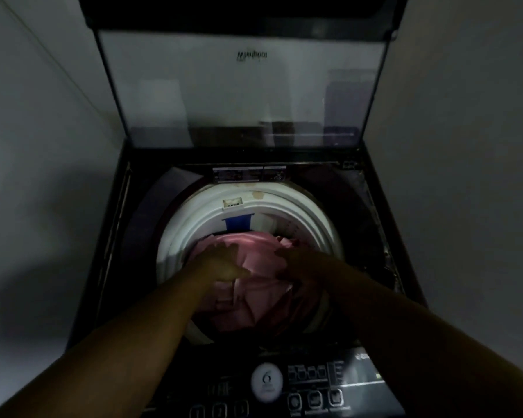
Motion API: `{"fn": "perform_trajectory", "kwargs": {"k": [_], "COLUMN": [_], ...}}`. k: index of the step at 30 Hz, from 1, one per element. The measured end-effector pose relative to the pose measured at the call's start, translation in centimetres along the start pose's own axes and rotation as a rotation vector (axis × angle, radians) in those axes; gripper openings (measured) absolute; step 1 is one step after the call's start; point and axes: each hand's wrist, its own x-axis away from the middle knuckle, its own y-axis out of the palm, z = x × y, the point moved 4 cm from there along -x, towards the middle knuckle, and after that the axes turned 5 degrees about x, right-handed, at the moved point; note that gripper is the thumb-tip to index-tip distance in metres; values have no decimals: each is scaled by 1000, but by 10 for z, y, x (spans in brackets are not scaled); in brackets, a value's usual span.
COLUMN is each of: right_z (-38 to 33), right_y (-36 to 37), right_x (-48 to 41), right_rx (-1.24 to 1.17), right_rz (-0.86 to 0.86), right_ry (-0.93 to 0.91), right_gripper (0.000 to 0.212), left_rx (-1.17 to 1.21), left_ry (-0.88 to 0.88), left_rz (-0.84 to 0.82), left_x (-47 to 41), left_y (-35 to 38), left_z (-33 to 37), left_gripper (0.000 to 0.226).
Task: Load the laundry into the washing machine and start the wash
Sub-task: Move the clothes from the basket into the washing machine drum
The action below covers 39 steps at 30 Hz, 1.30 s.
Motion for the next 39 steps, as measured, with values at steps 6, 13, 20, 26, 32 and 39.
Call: {"fn": "perform_trajectory", "kwargs": {"k": [6, 13, 20, 26, 32, 39], "right_z": [14, 97, 242, 332, 377, 411], "right_y": [-59, -84, -13, 97, 230, 398], "right_x": [75, 204, 315, 341, 316, 243], "right_rx": [78, 105, -60, -196, -347, -522], "right_rz": [292, 699, 647, 582, 435, 247], "right_ry": [-100, -19, 214, 352, 407, 446], "right_gripper": [57, 59, 61, 61, 59, 63], "left_rx": [158, 221, 129, 60, 25, -13], "left_ry": [195, 355, 581, 597, 522, 387], "left_rz": [289, 466, 420, 243, 68, -123], "left_x": [70, 125, 141, 104, 48, -39], "left_y": [-53, -50, 45, 157, 281, 428], "left_z": [85, 238, 403, 465, 449, 380], "left_gripper": [55, 57, 57, 63, 61, 59]}}
